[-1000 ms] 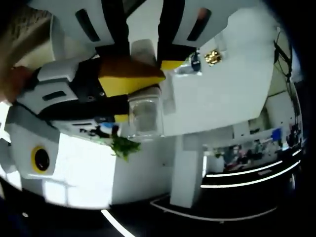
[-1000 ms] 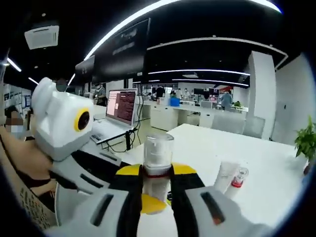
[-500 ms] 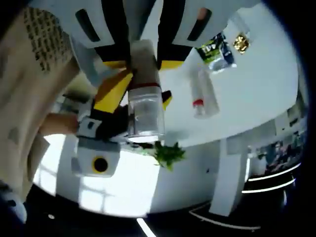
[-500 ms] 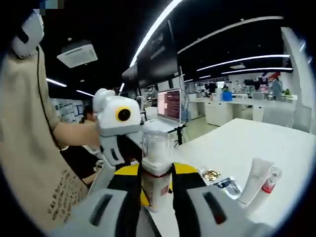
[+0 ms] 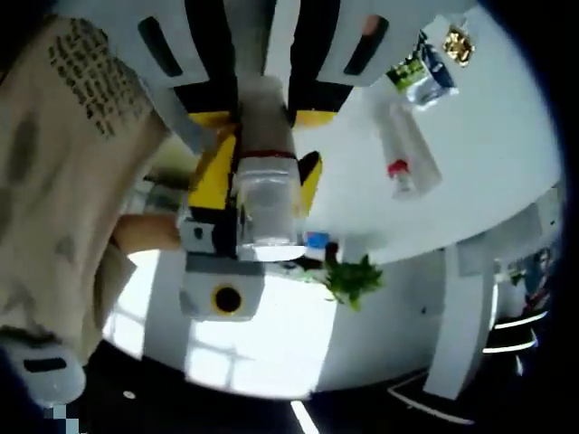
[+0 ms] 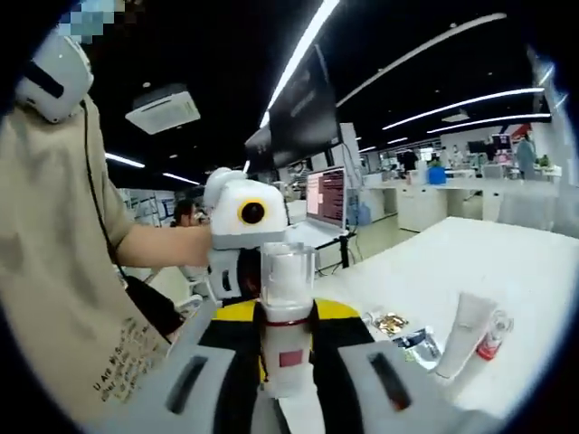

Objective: Arrange the skincare products in the storage area until every visible bottle or jar stands upright without overlapping.

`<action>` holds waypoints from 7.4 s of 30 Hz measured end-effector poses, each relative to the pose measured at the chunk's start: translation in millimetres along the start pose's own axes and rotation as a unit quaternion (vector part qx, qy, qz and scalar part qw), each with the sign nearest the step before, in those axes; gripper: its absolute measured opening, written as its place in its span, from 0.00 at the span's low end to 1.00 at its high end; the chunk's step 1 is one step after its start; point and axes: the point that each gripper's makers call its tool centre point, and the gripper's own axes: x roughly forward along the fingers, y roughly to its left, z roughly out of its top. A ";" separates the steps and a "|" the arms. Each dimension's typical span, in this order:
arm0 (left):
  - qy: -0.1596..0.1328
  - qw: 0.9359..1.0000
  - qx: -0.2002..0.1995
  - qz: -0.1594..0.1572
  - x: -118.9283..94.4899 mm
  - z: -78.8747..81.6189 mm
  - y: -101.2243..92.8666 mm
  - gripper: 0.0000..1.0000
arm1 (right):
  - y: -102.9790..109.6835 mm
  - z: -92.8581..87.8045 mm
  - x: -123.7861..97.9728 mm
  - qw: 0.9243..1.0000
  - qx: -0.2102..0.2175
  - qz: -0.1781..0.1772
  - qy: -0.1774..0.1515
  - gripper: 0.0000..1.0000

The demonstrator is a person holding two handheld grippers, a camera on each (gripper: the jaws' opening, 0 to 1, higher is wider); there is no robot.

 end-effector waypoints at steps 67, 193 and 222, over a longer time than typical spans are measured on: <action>0.141 0.985 0.099 -0.012 132.9 -122.4 59.1 0.17 | -98.4 -152.9 -23.8 0.985 -0.051 -0.101 0.127 0.22; 0.176 0.977 0.099 0.067 164.2 -122.9 143.0 0.20 | -196.3 -175.3 -18.7 0.975 -0.122 0.010 0.185 0.20; 0.181 0.976 0.094 0.071 160.9 -126.7 139.9 0.20 | -200.2 -203.9 -10.1 0.964 -0.136 0.035 0.227 0.20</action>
